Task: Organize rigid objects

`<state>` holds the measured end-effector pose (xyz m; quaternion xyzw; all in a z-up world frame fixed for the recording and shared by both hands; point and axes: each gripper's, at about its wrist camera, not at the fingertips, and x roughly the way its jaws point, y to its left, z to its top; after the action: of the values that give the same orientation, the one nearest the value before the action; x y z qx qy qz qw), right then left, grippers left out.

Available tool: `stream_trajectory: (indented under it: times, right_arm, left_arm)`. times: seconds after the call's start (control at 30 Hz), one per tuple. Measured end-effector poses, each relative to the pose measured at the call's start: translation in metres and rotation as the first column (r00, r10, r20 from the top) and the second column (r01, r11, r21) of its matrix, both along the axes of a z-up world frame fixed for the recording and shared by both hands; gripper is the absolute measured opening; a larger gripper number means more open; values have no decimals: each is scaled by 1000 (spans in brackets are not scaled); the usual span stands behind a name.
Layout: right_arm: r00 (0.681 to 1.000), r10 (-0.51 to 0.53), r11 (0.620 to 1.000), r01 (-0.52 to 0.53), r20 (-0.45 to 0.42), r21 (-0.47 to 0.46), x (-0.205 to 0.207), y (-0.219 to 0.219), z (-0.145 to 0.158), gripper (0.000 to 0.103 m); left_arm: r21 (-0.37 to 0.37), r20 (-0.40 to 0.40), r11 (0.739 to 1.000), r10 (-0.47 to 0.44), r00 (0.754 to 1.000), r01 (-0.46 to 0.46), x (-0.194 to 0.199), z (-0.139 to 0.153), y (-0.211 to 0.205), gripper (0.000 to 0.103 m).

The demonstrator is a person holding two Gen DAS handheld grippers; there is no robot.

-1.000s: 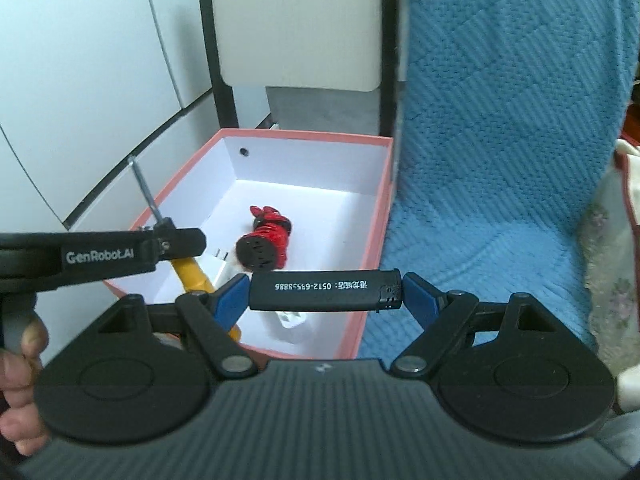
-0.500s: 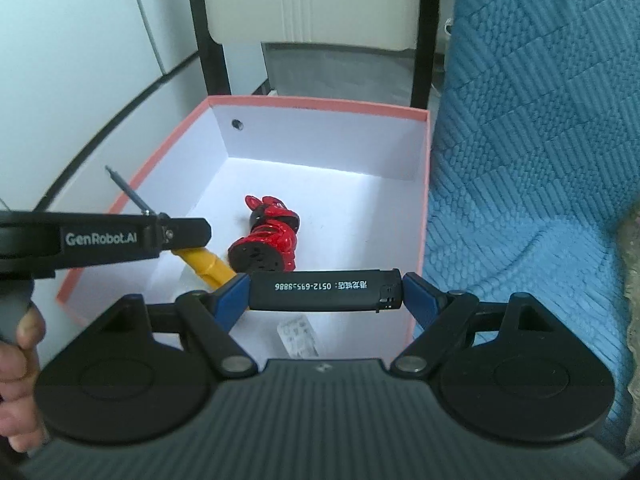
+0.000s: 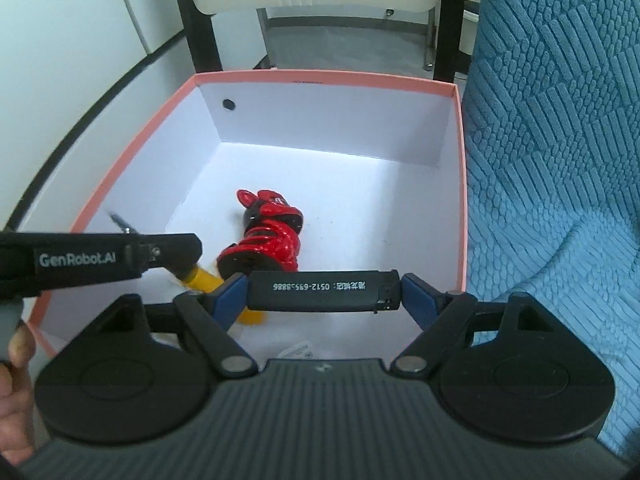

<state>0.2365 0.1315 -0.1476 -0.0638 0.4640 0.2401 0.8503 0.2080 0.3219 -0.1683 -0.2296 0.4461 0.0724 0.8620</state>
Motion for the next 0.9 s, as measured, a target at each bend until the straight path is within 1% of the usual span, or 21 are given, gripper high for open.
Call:
stream_trajectory:
  times: [0.03, 0.07, 0.23, 0.3, 0.37, 0.5, 0.57, 0.63, 0.73, 0.8, 0.87, 0.9]
  right_arm:
    - [1000, -2, 1000, 2, -5, 6, 0, -2, 2, 87]
    - [1000, -4, 1000, 4, -4, 18, -1, -4, 6, 87]
    - [1000, 3, 999, -4, 20, 54, -7, -14, 27, 88]
    - [1000, 4, 998, -6, 29, 64, -11, -20, 38, 88]
    - [999, 2, 997, -5, 46, 74, -16, -26, 48, 88]
    - [997, -8, 996, 1, 78, 93, -32, -40, 71, 88]
    - [995, -8, 995, -2, 97, 102, -42, -48, 82, 88]
    - [994, -4, 993, -9, 113, 117, -52, -57, 93, 88]
    - [989, -27, 990, 8, 142, 138, -66, -72, 108, 88]
    - [987, -39, 987, 14, 153, 163, -76, -83, 118, 88]
    - [984, -42, 987, 14, 171, 161, -86, -91, 125, 88]
    - [983, -34, 987, 5, 179, 162, -92, -94, 129, 88]
  left_arm:
    - [4, 6, 1000, 12, 1000, -12, -2, 3, 1, 51]
    - [11, 11, 1000, 23, 1000, -23, -4, 6, 2, 59]
    - [41, 42, 998, 45, 998, -47, -20, 29, 1, 59]
    - [51, 59, 997, 49, 997, -52, -30, 40, -2, 62]
    - [68, 73, 996, 51, 996, -56, -40, 52, -7, 68]
    - [92, 104, 994, 42, 994, -51, -63, 77, -19, 71]
    - [103, 120, 993, 40, 992, -52, -76, 88, -25, 79]
    - [122, 137, 991, 45, 990, -62, -90, 99, -31, 84]
    - [134, 154, 989, 46, 987, -67, -109, 113, -41, 86]
    - [134, 164, 988, 48, 985, -70, -122, 122, -48, 89]
    - [143, 172, 987, 47, 984, -72, -133, 129, -57, 95]
    - [154, 172, 985, 46, 984, -73, -140, 133, -61, 95]
